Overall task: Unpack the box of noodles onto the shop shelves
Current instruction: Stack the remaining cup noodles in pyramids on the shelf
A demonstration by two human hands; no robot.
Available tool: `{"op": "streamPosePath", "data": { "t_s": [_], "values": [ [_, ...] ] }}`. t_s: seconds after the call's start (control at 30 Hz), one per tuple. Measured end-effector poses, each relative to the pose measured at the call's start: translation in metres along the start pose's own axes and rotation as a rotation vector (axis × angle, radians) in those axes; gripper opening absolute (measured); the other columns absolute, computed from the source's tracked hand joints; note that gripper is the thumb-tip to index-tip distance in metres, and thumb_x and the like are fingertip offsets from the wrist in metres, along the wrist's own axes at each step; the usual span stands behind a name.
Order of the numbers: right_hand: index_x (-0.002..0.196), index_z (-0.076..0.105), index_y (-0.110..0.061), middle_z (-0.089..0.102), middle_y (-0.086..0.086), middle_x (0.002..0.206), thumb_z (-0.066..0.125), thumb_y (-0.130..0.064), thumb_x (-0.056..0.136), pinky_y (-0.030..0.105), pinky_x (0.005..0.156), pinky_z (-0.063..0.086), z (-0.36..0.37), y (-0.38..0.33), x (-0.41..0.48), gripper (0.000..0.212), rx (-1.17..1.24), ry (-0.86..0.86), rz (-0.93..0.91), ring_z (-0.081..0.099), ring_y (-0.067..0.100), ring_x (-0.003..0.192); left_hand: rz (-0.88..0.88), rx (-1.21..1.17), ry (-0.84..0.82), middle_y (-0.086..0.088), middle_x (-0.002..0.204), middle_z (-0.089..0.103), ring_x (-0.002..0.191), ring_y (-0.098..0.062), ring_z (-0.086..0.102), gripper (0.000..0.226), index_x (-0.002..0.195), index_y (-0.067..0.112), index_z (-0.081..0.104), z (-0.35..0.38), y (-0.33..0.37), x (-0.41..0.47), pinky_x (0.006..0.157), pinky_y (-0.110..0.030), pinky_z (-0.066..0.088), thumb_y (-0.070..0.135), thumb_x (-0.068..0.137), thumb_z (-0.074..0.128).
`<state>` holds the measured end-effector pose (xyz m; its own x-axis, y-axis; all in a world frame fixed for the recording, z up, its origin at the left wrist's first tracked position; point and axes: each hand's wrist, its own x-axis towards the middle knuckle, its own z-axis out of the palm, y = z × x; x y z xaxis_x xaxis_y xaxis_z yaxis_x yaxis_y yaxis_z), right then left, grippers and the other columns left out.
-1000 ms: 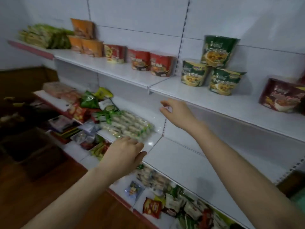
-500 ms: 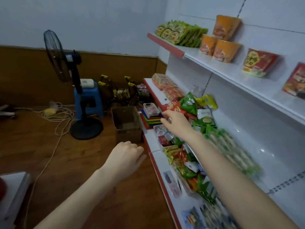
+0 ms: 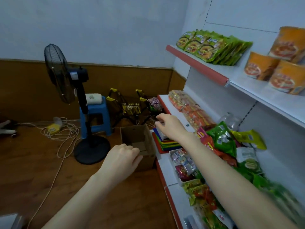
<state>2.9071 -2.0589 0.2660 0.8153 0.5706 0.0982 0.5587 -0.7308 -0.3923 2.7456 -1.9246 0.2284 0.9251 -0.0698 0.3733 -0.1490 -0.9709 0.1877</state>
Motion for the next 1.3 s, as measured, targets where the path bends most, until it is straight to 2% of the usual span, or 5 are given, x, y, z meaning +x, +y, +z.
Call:
{"op": "streamPosePath", "data": {
  "t_s": [0.1,0.33,0.6,0.83,1.3],
  "values": [
    [0.130,0.050,-0.013,0.058,0.007,0.127,0.046,-0.027,0.095,0.037,0.090,0.050,0.013,-0.007,0.056,0.038,0.010,0.027,0.005,0.056,0.022,0.114,0.034,0.039,-0.006,0.006,0.059,0.062,0.056,-0.009,0.058,0.015,0.069,0.020,0.067,0.013,-0.053,0.036,0.053,-0.017,0.036,0.029,0.081,0.069],
    [0.129,0.051,-0.014,0.060,0.006,0.123,0.046,-0.027,0.095,0.035,0.087,0.051,0.039,-0.020,0.170,0.037,0.020,0.078,0.115,0.057,0.021,0.109,0.167,0.048,-0.131,0.014,0.046,0.054,0.042,-0.001,0.052,0.021,0.057,0.029,0.064,0.031,-0.167,0.114,0.043,-0.009,0.030,0.034,0.058,0.085],
    [0.127,0.052,-0.012,0.061,0.008,0.121,0.046,-0.025,0.095,0.036,0.085,0.052,0.064,0.005,0.284,0.035,-0.003,0.054,0.205,0.059,0.022,0.105,0.231,0.046,-0.198,0.011,0.051,0.058,0.046,-0.001,0.055,0.015,0.063,0.025,0.066,0.081,-0.255,0.221,0.044,-0.010,0.037,0.032,0.068,0.079],
    [0.126,0.053,-0.010,0.063,0.010,0.117,0.047,-0.025,0.095,0.041,0.085,0.052,0.077,0.053,0.410,0.035,0.030,0.059,0.258,0.060,0.025,0.104,0.214,-0.029,-0.208,0.003,0.098,0.064,0.093,-0.012,0.059,0.030,0.108,0.020,0.060,0.128,-0.315,0.328,0.070,-0.017,0.032,0.035,0.098,0.037],
    [0.123,0.052,-0.004,0.062,0.016,0.117,0.047,-0.023,0.095,0.040,0.087,0.049,0.175,0.141,0.566,0.034,0.082,-0.004,0.496,0.058,0.031,0.107,0.174,0.008,-0.549,-0.002,0.097,0.062,0.089,-0.018,0.060,0.030,0.101,0.014,0.057,0.265,-0.462,0.454,0.068,-0.025,0.041,0.033,0.099,0.034]
  ]
}}
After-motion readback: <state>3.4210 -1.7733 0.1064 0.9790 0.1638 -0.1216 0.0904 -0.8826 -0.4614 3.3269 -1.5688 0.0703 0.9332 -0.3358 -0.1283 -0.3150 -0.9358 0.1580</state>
